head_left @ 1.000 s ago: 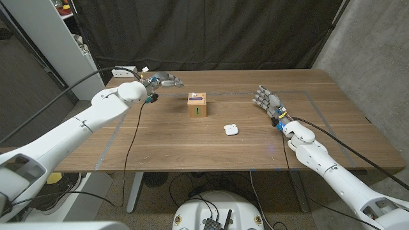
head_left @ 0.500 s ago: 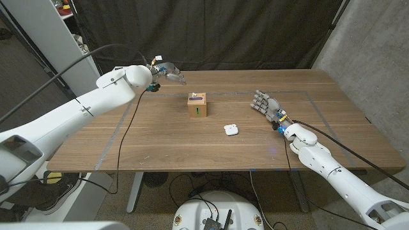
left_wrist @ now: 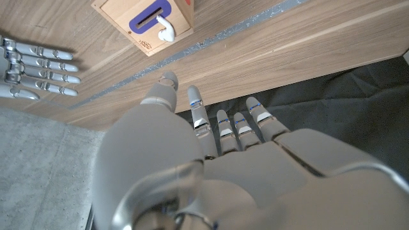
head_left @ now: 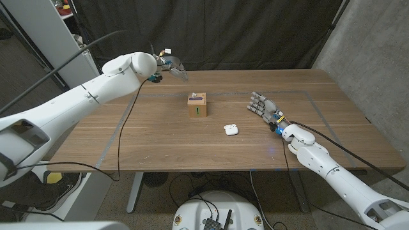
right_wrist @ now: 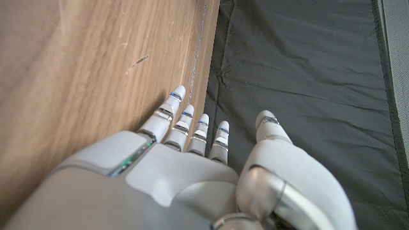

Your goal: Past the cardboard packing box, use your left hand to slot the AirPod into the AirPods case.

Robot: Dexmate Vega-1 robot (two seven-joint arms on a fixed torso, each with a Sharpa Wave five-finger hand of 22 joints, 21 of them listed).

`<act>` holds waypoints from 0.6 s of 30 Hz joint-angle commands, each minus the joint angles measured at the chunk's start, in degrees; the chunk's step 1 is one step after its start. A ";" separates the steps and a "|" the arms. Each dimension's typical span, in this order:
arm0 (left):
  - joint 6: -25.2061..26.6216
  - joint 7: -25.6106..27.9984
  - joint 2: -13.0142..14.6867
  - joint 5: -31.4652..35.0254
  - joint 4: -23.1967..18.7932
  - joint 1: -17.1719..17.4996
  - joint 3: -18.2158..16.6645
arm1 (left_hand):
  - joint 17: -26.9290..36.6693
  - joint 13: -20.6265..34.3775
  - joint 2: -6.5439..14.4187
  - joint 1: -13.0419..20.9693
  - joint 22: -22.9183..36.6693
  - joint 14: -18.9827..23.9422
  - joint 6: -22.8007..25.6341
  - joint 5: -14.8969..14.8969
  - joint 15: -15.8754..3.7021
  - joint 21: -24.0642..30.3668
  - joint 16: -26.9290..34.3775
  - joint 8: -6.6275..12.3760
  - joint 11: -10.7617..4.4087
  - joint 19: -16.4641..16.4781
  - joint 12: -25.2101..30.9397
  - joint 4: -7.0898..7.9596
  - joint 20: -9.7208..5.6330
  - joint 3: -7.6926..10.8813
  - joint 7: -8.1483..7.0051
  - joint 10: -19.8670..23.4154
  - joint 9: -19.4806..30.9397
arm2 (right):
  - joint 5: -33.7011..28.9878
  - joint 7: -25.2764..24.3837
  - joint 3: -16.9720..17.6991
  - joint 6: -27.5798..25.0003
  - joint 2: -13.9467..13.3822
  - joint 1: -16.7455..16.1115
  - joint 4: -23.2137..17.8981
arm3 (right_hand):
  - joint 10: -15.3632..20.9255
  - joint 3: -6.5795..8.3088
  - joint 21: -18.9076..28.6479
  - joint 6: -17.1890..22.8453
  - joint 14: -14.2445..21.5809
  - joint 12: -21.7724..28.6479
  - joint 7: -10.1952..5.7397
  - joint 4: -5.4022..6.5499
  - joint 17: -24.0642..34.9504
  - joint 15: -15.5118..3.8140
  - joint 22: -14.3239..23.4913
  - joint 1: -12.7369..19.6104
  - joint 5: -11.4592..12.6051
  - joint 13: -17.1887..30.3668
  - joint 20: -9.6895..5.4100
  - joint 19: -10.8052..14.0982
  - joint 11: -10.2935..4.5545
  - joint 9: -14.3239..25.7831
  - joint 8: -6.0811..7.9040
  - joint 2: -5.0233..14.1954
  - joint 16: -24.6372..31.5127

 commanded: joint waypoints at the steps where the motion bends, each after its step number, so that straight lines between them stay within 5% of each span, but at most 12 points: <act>1: -2.88 -9.41 -4.04 6.17 5.77 -6.28 4.40 | 0.09 -0.27 -0.58 0.69 0.23 -0.67 -1.63 1.07 -0.02 -0.42 0.07 -0.39 0.15 -0.03 0.31 0.00 0.32 -1.14 -0.76 -0.70 0.97 | 0.64 -0.89 0.16 0.38 0.43 -1.54 -0.79 | 0.20 -0.31 -0.04 0.15 0.54 0.20 0.70 -0.10 0.06 -4.43 0.22 -0.04 0.25 0.09 -1.35 0.54 0.49 0.24 0.25 0.15 0.41; 7: -1.95 -12.48 -5.79 10.58 6.27 -7.47 6.41 | 0.10 -0.48 -0.70 0.76 0.24 -1.48 -2.40 1.55 0.25 -0.69 -0.07 -0.66 0.21 -0.65 0.14 0.27 0.49 -1.85 -1.16 -1.62 1.55 | 0.94 -0.50 0.36 0.51 0.28 -1.72 -0.59 | 0.29 -0.40 -0.05 0.19 0.63 0.23 0.80 -0.22 0.03 -4.30 0.22 -0.01 0.24 0.10 -1.24 0.54 0.60 0.23 0.26 -0.10 0.42; 18: -1.68 -6.68 -7.41 19.44 5.05 -3.32 7.21 | 0.06 -0.94 -0.57 1.40 0.28 1.28 0.52 1.87 -2.00 -0.16 0.81 0.57 -1.73 0.95 1.72 0.41 -0.37 -3.05 -1.64 1.78 2.88 | 1.54 1.49 0.68 2.25 0.83 -1.72 1.45 | 0.38 -0.54 -0.06 0.19 0.74 0.26 -0.73 -0.18 0.09 -4.33 0.22 -0.14 0.22 0.13 -1.19 0.55 0.57 0.22 0.24 -0.13 0.48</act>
